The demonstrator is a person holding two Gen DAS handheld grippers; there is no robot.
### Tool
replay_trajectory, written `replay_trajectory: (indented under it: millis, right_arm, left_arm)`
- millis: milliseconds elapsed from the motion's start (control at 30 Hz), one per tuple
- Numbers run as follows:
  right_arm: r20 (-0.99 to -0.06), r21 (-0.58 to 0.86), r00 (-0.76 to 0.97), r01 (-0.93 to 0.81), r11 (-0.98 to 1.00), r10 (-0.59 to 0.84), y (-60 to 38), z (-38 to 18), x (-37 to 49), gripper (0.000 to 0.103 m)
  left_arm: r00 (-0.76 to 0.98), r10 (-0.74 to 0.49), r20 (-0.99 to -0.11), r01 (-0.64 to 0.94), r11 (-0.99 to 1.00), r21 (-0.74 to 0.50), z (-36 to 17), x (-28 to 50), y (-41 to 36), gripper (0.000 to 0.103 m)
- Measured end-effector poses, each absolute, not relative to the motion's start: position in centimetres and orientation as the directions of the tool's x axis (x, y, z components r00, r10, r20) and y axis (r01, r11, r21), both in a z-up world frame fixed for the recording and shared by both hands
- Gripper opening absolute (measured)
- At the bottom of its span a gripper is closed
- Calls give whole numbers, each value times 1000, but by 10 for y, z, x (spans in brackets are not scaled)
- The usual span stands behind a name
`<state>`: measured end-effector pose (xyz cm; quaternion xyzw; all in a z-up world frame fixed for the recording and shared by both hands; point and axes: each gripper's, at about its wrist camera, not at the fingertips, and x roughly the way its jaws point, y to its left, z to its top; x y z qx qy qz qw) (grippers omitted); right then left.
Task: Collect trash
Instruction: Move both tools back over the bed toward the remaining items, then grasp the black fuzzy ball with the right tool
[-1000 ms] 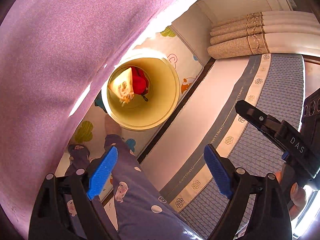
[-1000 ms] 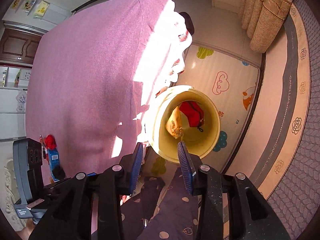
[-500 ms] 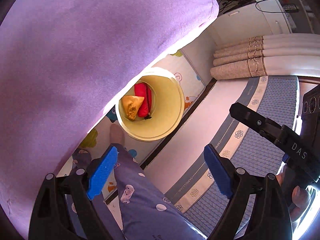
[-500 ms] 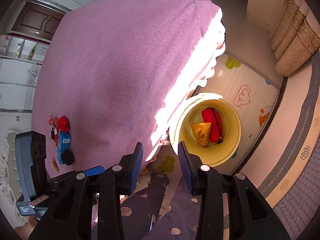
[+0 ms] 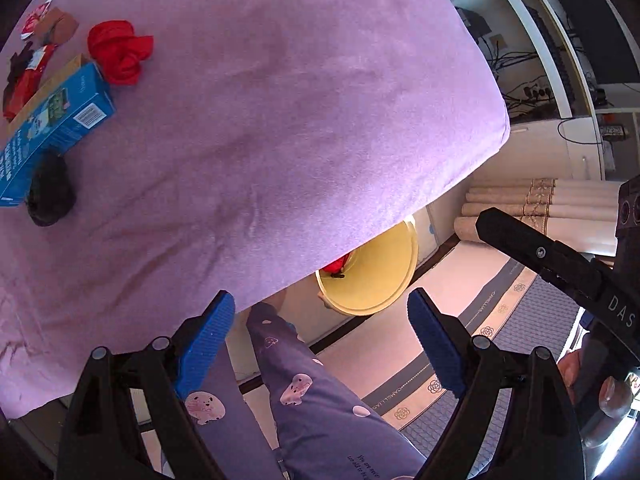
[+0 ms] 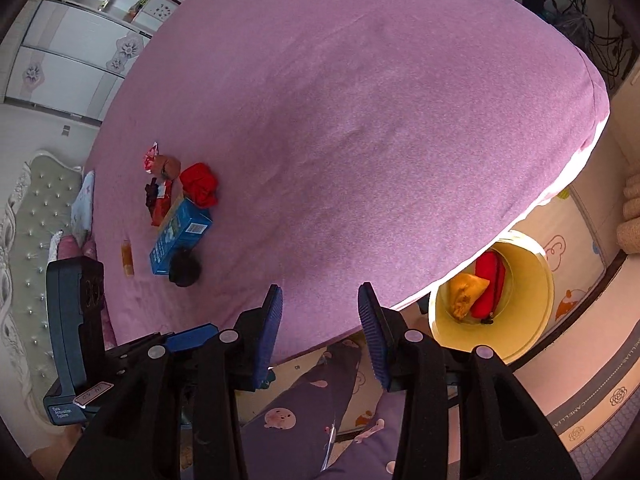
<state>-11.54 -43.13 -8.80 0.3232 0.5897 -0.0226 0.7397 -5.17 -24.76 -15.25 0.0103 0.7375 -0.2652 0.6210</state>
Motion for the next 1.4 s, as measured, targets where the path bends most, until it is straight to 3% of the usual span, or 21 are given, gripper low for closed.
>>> replay_trajectory:
  millis: [333, 533, 700, 1400]
  right_arm:
    - [-882, 466, 219, 268, 843, 418, -318, -96, -43, 50]
    - [-887, 460, 172, 229, 858, 429, -253, -111, -5, 62]
    - [-890, 455, 136, 233, 859, 435, -217, -132, 15, 65]
    - [-903, 400, -25, 309, 863, 428, -161, -224, 64, 68]
  left_arm:
    - [-116, -295, -949, 199, 929, -313, -152, -4, -114, 91]
    - [-83, -248, -965, 174, 950, -259, -159, 21, -47, 92]
    - [-76, -230, -970, 142, 961, -239, -169, 41, 1, 92]
    - [-100, -184, -978, 300, 932, -206, -200, 86, 30, 94]
